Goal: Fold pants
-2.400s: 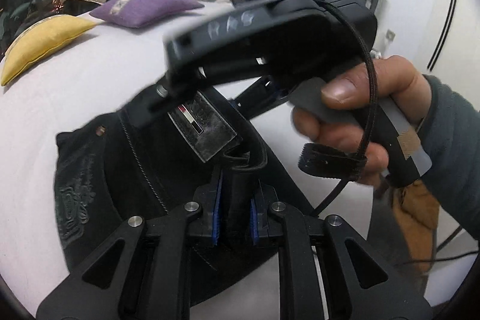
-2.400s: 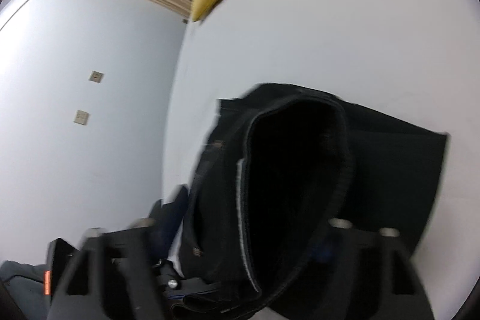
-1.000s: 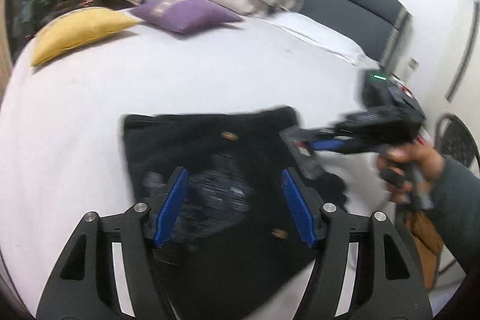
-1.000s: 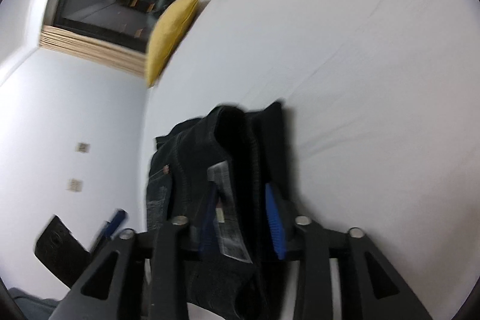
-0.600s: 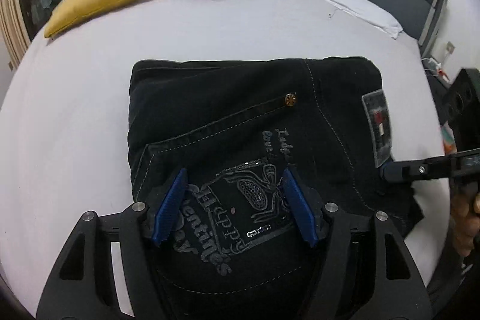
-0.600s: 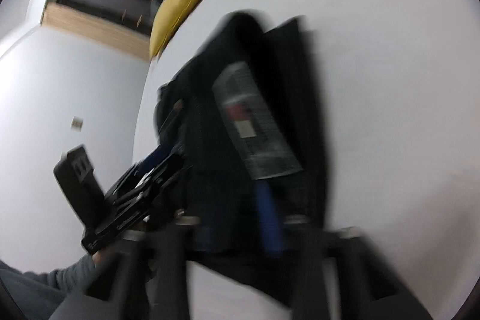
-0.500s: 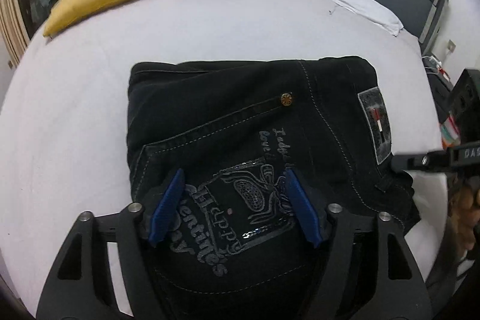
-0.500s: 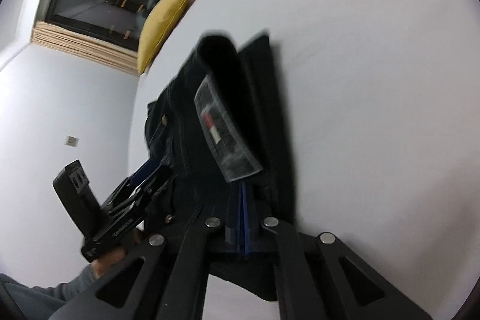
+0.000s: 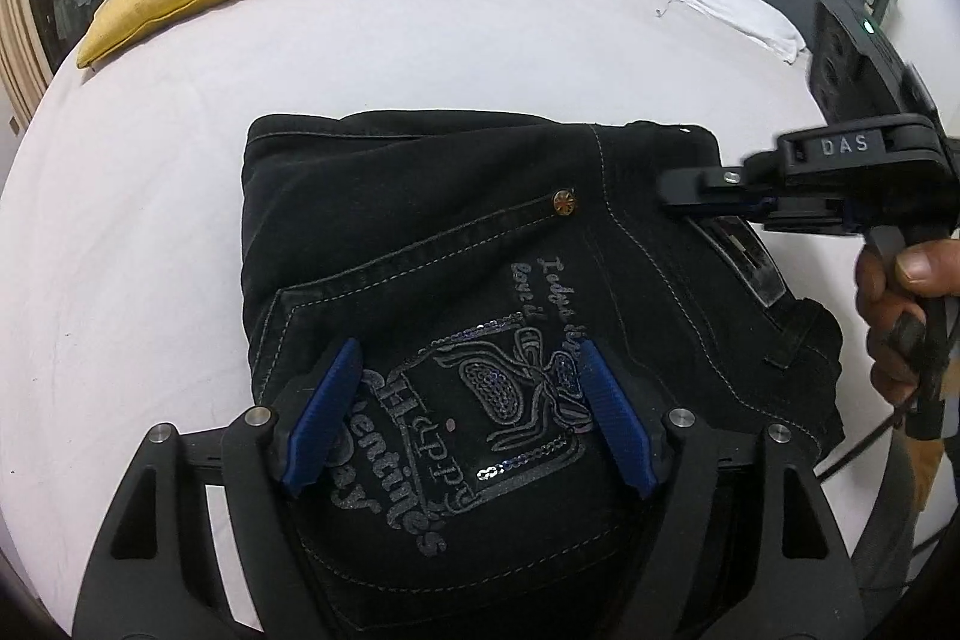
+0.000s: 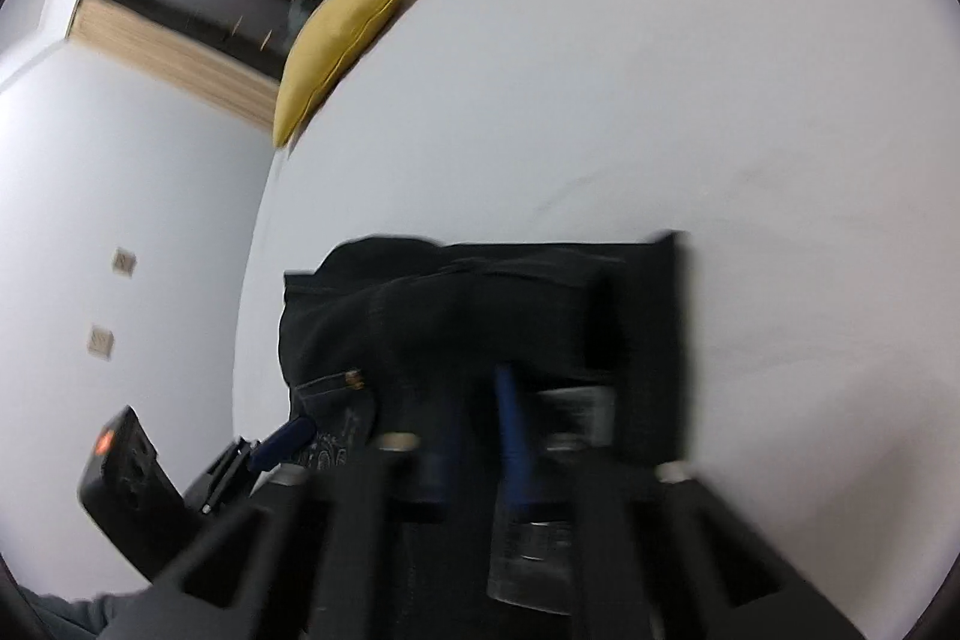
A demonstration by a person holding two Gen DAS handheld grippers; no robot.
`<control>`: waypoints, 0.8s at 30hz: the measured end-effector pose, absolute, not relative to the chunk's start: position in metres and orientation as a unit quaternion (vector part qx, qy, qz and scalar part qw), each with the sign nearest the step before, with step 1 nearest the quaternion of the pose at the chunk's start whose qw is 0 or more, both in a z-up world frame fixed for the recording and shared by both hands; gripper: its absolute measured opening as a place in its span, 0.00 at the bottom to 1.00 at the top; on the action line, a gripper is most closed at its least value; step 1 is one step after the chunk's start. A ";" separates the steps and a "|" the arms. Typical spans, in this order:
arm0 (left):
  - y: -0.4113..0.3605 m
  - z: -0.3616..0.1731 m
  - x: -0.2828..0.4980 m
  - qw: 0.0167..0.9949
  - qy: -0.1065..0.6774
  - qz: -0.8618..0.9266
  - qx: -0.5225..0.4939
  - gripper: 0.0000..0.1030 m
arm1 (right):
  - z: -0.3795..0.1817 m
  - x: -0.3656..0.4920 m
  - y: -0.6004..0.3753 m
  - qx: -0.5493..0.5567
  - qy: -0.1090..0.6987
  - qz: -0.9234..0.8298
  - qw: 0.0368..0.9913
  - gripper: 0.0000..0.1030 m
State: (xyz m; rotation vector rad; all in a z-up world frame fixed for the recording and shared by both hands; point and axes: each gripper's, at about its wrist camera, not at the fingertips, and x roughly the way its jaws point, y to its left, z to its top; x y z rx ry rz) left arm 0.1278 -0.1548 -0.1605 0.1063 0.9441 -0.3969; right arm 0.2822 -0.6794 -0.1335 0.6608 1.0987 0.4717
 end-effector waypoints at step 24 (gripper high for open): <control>-0.090 -0.166 0.147 0.836 0.527 -0.147 -0.043 0.91 | -0.136 0.230 -0.690 0.299 0.514 0.203 0.778 0.82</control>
